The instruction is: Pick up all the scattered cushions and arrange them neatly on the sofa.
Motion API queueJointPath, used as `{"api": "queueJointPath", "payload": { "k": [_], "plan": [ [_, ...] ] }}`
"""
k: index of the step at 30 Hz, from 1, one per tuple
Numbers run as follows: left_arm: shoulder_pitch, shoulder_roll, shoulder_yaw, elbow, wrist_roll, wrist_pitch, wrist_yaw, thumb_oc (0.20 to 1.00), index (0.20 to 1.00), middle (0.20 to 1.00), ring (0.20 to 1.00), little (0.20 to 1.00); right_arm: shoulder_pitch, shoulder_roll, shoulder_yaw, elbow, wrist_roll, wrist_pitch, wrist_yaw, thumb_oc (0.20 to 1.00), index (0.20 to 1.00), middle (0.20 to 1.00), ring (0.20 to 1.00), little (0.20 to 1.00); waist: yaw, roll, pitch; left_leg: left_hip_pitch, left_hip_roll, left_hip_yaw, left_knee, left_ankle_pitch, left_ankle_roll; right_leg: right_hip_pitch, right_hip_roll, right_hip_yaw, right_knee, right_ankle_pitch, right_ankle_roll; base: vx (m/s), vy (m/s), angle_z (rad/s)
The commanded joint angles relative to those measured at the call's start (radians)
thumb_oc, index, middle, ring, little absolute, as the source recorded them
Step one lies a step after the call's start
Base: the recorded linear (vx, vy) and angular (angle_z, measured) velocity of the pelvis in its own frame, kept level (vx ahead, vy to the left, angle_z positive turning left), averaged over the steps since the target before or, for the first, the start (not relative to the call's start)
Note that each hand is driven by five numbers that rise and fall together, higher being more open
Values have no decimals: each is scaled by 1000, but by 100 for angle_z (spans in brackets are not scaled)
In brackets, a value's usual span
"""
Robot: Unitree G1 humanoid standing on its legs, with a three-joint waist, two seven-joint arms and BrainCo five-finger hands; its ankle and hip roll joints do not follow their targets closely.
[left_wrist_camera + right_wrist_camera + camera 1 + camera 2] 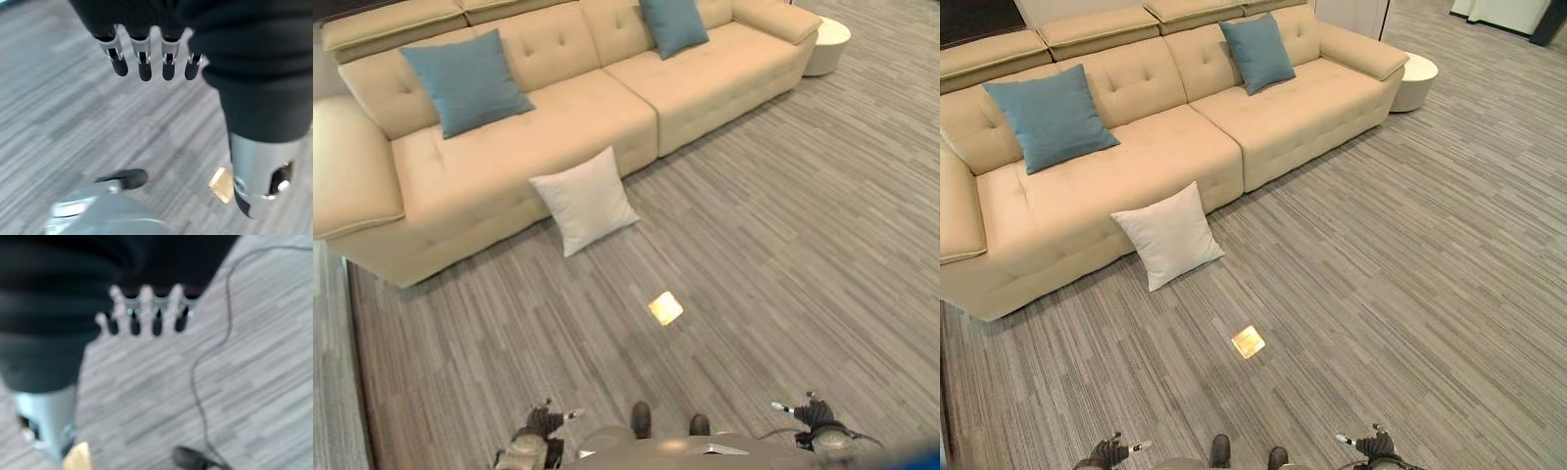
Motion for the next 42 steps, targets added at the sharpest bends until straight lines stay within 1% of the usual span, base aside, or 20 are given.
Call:
{"api": "queueJointPath", "payload": {
  "k": [1, 8, 10, 11, 12, 15, 18, 19, 21, 26, 29, 30, 31, 33, 34, 36, 38, 40, 41, 42],
  "plan": [
    [-79, -15, 16, 14, 32, -13, 8, 1000, 1000, 1000, 1000, 1000, -43, -19, 23, 0, -14, -11, -12, 1000, 1000, 1000, 1000, 1000, 15, -18, -10, 19, 58, 10, 8, -48, -73, -33, -56, -4, 4, -5, 90, -11, -91, 15],
    [-103, 1, 5, 42, 56, -8, 7, 1000, 1000, 1000, 1000, 1000, -69, -39, 40, 11, -15, -13, -2, 1000, 1000, 1000, 1000, 1000, 26, -26, 17, -7, 76, -23, 21, -24, -83, -34, -35, -38, 4, -22, 71, -37, -86, 15],
    [-123, -5, -6, 37, 52, -10, 7, 1000, 1000, 1000, 1000, 1000, -84, -48, 36, 10, -6, -16, -4, 1000, 1000, 1000, 1000, 1000, 31, -34, 42, -82, 65, -32, 120, -37, -92, -41, -44, -67, 4, -23, 62, -114, -34, 58],
    [-135, -7, -17, 38, 55, -10, 11, 1000, 1000, 1000, 1000, 1000, -89, -52, 34, 4, -1, -17, -8, 1000, 1000, 1000, 1000, 1000, 28, -39, 54, -125, 57, -3, 164, -41, -93, -46, -54, -91, 4, -20, 60, -147, 28, 112],
    [-147, -7, -28, 24, 62, -9, 12, 1000, 1000, 1000, 1000, 1000, -89, -57, 32, -4, 6, -7, -7, 1000, 1000, 1000, 1000, 1000, 18, -43, 60, -161, 69, 95, 195, -47, -84, -58, -67, -121, 5, -17, 59, -67, 80, 116],
    [-130, -2, -20, 37, 91, -2, 11, 1000, 1000, 1000, 1000, 1000, -92, -43, 43, -7, -14, -1, 3, 1000, 1000, 1000, 1000, 1000, 18, -45, 44, -134, 57, 117, 178, -79, -54, -55, -69, -120, 36, -31, 68, 178, 163, 86],
    [-128, 5, -13, 38, 94, 1, 9, 1000, 1000, 1000, 1000, 1000, -95, -37, 48, -16, -21, 4, 9, 1000, 1000, 1000, 1000, 1000, 23, -49, 40, -123, 49, 117, 165, -89, -40, -67, -80, -107, 79, -41, 73, 119, 162, -25],
    [-133, 20, -12, 27, 97, 2, 11, 1000, 1000, 1000, 1000, 1000, -114, -30, 59, -32, -35, 12, 10, 1000, 1000, 1000, 1000, 1000, 29, -46, 59, -106, 35, 111, 154, -102, -16, -115, -108, -84, 194, -47, 94, 153, 337, -5],
    [-140, 38, -10, 11, 96, -2, 14, 1000, 1000, 1000, 1000, 1000, -124, -25, 71, -50, -40, 12, 16, 1000, 1000, 1000, 1000, 1000, 28, -32, 67, -65, 21, 88, 113, -103, 9, -203, -100, -39, 355, -42, 113, 199, 318, -28],
    [-148, 30, -22, 41, 113, -4, 15, 1000, 1000, 1000, 1000, 1000, -110, -23, 94, -40, -49, 11, 20, 1000, 1000, 1000, 1000, 1000, -5, -46, 72, -1, -12, 14, 84, -122, 5, -232, -11, 66, 203, -24, 84, 210, -83, 33],
    [-158, 20, -37, 35, 105, -3, 3, 1000, 1000, 1000, 1000, 1000, -93, -33, 75, -32, -13, -3, 24, 1000, 1000, 1000, 1000, 1000, -16, -64, 70, -65, -8, 17, 272, -170, -50, -166, -6, 54, 145, -32, 49, 243, -224, 171],
    [-178, 18, -52, 18, 85, -7, 3, 1000, 1000, 1000, 1000, 1000, -104, -43, 79, -31, 1, -4, 22, 1000, 1000, 1000, 1000, 1000, -7, -80, 96, -180, 7, 37, 404, -150, -66, -131, -20, 31, 121, -45, 29, 282, -223, 122],
    [-179, 21, -51, 16, 82, -4, 1, 1000, 1000, 1000, 1000, 1000, -101, -47, 83, -35, 2, -3, 22, 1000, 1000, 1000, 1000, 1000, 2, -86, 89, -224, 8, 43, 360, -147, -55, -109, -19, 23, 102, -59, 27, 365, -127, 64],
    [-167, 26, -51, 24, 94, 0, 5, 1000, 1000, 1000, 1000, 1000, -103, -47, 96, -47, -2, 0, 14, 1000, 1000, 1000, 1000, 1000, 29, -78, 81, -292, 18, 28, 234, -34, -65, -74, 11, 40, 90, -94, 25, 480, 71, 12],
    [-144, 26, -40, 31, 95, 3, 4, 1000, 1000, 1000, 1000, 1000, -97, -41, 101, -63, -14, -2, 17, 1000, 1000, 1000, 1000, 1000, 34, -74, 60, -266, 12, 20, 209, -29, -54, -52, 15, 58, 108, -119, 31, 555, 302, -93],
    [-134, 34, -26, 15, 90, 8, 1, 1000, 1000, 1000, 1000, 1000, -112, -34, 104, -96, -43, 4, 24, 1000, 1000, 1000, 1000, 1000, 45, -61, 55, -172, 2, 48, 181, -71, -8, -116, -34, 58, 352, -110, 86, 508, 412, -253],
    [-138, 40, -27, 12, 91, 8, 7, 1000, 1000, 1000, 1000, 1000, -122, -33, 101, -121, -47, 5, 22, 1000, 1000, 1000, 1000, 1000, 33, -42, 63, -104, 1, 58, 155, -98, 16, -189, -71, 29, 483, -53, 107, 300, 206, -192],
    [-143, 40, -23, 14, 92, 8, 10, 1000, 1000, 1000, 1000, 1000, -142, -39, 95, -136, -54, 5, 17, 1000, 1000, 1000, 1000, 1000, 25, -29, 68, -55, 11, 62, 140, -126, 12, -240, -116, -31, 357, -42, 93, 340, -87, 46],
    [-150, 40, -20, 29, 98, 3, 10, 1000, 1000, 1000, 1000, 1000, -153, -49, 97, -148, -66, 12, 17, 1000, 1000, 1000, 1000, 1000, 8, -33, 82, -26, 13, 54, 147, -147, -2, -272, -144, -23, 218, 14, 112, 307, -214, 59],
    [-152, 40, -22, 35, 103, 0, 9, 1000, 1000, 1000, 1000, 1000, -152, -52, 95, -148, -67, 11, 18, 1000, 1000, 1000, 1000, 1000, 3, -38, 84, -22, 9, 50, 155, -155, -4, -261, -142, -5, 198, 21, 118, 314, -305, 22]
  ]
}}
